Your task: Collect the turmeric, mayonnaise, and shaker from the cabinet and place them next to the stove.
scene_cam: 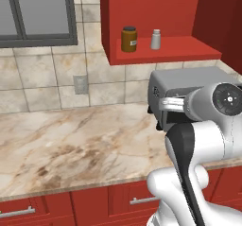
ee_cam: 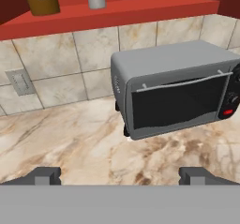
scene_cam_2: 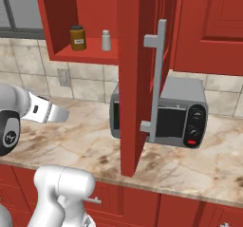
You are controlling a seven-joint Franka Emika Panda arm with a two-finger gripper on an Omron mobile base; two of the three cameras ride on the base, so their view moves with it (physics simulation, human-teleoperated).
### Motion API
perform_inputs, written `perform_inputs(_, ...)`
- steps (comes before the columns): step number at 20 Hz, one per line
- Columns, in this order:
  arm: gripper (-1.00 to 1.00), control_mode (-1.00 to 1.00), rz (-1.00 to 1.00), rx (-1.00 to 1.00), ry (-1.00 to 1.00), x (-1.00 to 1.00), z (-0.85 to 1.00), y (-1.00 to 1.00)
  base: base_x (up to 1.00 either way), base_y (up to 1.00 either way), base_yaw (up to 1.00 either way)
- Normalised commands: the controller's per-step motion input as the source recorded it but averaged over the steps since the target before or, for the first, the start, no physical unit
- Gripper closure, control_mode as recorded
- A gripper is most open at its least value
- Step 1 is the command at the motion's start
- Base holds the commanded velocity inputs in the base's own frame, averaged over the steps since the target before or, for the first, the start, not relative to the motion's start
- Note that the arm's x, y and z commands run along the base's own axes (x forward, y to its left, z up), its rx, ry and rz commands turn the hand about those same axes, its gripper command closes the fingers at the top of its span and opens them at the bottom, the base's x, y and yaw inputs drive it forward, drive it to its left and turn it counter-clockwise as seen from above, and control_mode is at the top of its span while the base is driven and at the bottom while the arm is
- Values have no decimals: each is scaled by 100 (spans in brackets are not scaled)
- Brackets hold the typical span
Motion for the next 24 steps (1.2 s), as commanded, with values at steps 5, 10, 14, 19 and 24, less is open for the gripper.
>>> perform_inputs(5,-100,100,0,0,0,0,0,0,48,-34,20)
perform_inputs(10,-100,100,0,0,0,0,0,0,18,-11,2)
perform_inputs(14,-100,100,0,0,0,0,0,0,44,3,-7)
perform_inputs(19,-100,-100,-2,0,0,20,3,-6,16,0,-5)
perform_inputs(24,-100,-100,10,0,-15,2,35,-25,0,0,0)
